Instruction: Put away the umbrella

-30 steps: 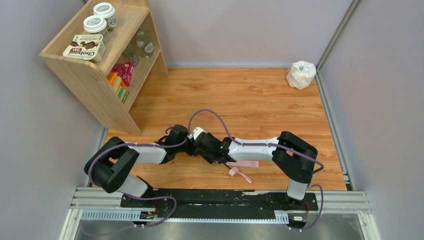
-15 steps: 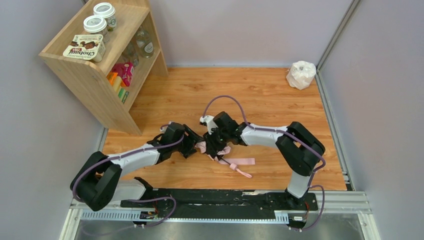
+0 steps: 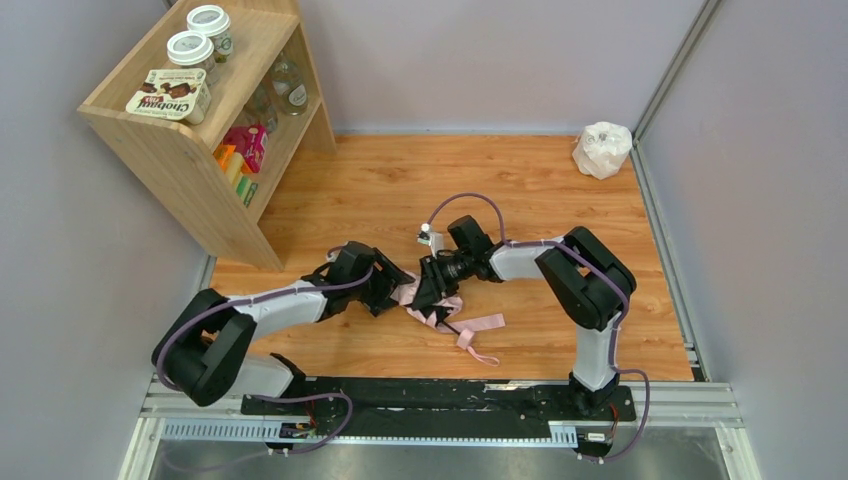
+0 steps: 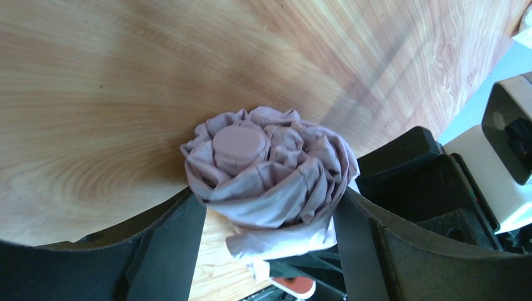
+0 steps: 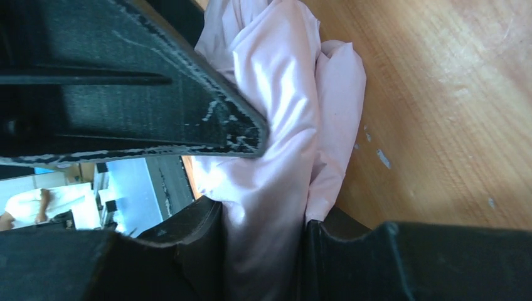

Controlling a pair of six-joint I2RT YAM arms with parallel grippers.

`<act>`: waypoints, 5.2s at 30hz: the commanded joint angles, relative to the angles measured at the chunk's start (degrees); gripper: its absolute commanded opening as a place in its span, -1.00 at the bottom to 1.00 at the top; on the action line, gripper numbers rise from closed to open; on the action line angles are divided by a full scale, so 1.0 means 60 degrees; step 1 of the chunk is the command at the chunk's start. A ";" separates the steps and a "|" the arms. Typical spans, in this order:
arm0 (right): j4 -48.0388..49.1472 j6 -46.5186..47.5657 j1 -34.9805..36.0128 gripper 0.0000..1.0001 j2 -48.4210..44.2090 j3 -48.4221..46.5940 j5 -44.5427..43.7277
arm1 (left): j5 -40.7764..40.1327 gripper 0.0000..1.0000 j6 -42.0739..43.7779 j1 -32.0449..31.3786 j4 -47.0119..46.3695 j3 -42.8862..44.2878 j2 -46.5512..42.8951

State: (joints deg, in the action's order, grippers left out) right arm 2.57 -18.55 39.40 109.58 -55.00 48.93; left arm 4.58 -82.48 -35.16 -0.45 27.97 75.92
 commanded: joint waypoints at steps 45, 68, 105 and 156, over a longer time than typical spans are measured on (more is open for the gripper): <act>-0.2188 0.2212 0.2269 -1.00 -0.1183 -0.0428 -0.5612 | 0.0057 -0.23 -0.0346 -0.0234 -0.0615 -0.0736 0.1439; 0.2531 -0.0952 0.1007 -1.00 -0.1652 0.0085 0.0808 | 0.0321 -0.53 -0.0580 -0.0322 -0.0450 -0.0294 0.1147; -0.0709 -0.0791 0.2911 -0.10 -0.8596 0.1637 -0.5752 | -0.2609 -1.00 -0.0872 -0.0322 -0.3851 -0.1117 -0.5724; -0.3783 0.1448 0.1622 1.00 -0.7099 -0.1528 -0.4197 | -0.1847 -1.00 -0.0390 -0.0337 -0.1142 -0.0559 -0.5768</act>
State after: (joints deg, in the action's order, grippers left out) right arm -21.61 -10.26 49.08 69.01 -62.35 16.14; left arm -7.27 -83.24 -37.04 -2.59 24.23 41.89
